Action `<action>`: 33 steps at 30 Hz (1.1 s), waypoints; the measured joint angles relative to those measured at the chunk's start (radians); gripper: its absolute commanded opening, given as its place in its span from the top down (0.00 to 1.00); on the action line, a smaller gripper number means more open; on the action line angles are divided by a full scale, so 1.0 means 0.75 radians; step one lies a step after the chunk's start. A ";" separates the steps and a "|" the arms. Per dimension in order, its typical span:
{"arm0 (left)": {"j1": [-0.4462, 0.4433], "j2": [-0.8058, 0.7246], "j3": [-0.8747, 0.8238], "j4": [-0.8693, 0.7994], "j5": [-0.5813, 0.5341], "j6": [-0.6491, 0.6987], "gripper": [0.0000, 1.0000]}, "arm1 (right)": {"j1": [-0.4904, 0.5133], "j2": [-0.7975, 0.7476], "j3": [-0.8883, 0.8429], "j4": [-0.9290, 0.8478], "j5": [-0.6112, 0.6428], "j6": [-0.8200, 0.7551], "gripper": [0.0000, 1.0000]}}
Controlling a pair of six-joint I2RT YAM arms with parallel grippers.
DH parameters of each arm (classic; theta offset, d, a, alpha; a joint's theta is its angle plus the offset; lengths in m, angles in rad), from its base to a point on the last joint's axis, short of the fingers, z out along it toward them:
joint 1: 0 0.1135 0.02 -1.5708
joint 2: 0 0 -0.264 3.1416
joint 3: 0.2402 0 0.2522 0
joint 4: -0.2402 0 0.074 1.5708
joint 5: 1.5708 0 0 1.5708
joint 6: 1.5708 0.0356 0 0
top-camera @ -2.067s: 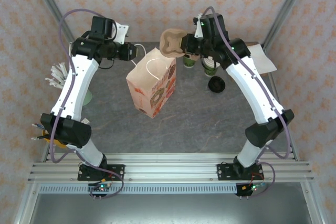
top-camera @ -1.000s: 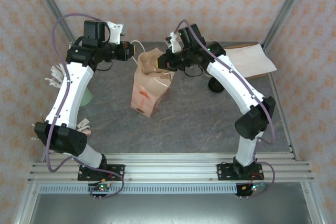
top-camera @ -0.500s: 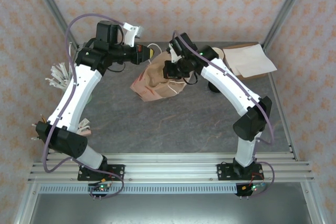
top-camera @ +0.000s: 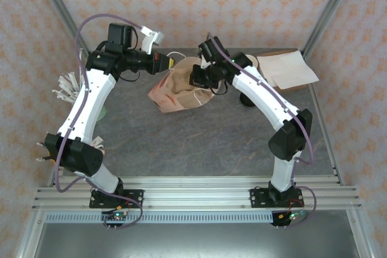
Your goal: Pack the takeout coffee
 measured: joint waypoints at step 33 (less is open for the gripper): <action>0.002 0.231 0.124 0.100 0.211 -0.474 1.00 | 0.146 -0.217 -0.521 0.534 0.220 -0.868 1.00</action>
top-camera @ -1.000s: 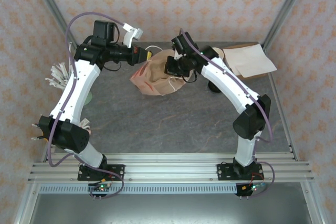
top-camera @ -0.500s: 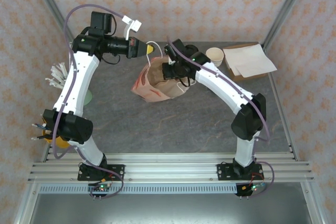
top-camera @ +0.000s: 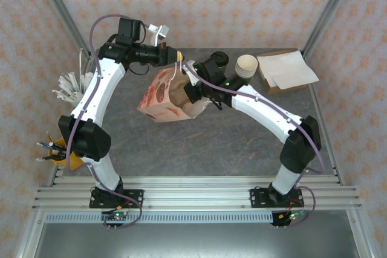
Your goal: Pack the takeout coffee
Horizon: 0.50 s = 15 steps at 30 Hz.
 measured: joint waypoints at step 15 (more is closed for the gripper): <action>-0.013 -0.198 -0.492 0.592 -0.193 -0.558 1.00 | -0.010 0.127 0.096 -0.229 -0.016 -0.098 1.00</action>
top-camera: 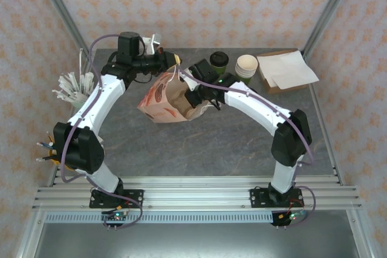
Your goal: Pack the takeout coffee
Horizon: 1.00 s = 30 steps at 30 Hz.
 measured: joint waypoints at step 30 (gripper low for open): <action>-0.168 -0.226 -0.264 -0.050 -0.516 -0.388 1.00 | 0.049 -0.247 -0.237 0.095 0.170 0.310 1.00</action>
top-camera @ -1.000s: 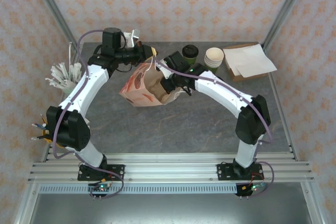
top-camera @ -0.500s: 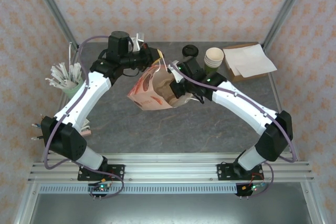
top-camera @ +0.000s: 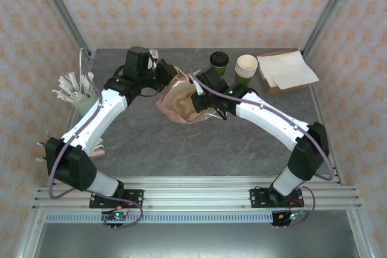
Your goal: Pack the takeout coffee
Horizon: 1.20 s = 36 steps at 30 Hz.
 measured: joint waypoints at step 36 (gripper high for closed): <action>0.057 0.118 0.103 0.045 -0.120 -0.122 1.00 | 0.015 0.420 0.307 -0.177 -0.233 -0.154 1.00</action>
